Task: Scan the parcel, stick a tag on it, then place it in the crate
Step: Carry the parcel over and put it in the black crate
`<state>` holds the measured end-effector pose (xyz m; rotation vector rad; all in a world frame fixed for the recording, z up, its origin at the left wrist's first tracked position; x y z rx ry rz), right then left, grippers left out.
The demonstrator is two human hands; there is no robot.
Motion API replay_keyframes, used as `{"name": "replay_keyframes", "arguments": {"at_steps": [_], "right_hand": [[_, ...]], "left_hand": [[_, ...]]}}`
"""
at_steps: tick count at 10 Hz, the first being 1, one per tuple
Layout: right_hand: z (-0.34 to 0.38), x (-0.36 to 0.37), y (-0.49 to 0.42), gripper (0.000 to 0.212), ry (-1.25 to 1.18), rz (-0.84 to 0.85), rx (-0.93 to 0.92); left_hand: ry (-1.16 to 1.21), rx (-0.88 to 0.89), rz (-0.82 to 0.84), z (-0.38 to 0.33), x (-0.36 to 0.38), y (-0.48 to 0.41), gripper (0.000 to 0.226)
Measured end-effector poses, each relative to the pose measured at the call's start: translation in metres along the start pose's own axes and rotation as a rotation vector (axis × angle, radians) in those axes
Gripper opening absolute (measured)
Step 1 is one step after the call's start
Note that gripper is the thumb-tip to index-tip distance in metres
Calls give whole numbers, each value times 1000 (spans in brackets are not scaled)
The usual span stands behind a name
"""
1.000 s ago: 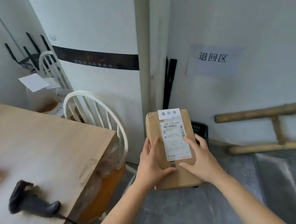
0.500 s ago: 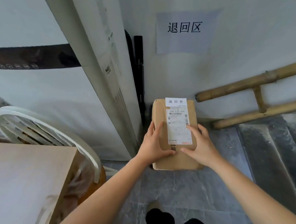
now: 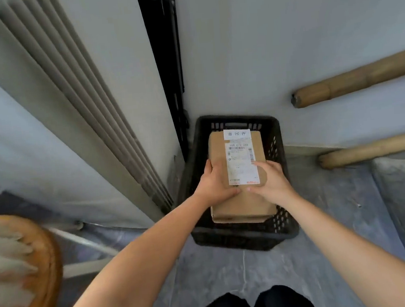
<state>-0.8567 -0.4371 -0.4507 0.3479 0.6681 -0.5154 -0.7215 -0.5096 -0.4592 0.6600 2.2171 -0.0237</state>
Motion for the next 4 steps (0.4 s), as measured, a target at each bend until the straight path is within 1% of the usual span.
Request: {"name": "replay_keyframes", "arguments": {"at_steps": [1,2,3,4], "right_hand": [[-39,42,-32,67,-19,18,-12],[-69,66,-53,66,-2,23,-13],[-97,83,-71,75,-7,45,25],[-114,104,-75,81,81,109,-7]], "left_hand": [[4,-14,13,44,45,-35,104],[-9,-1,29,66,77,-60,104],[17,15,49,75,98,-78,104],[-14,-34,81,94,117,-82,103]]}}
Point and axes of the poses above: each hand's wrist, its own y-axis away from the middle knuckle, its own x-axis out of the palm, z = x × y, the point moved 10 cm from there along -y, towards the middle knuckle, and after that the axes turned 12 degrees about -z, right-handed, at the moved point
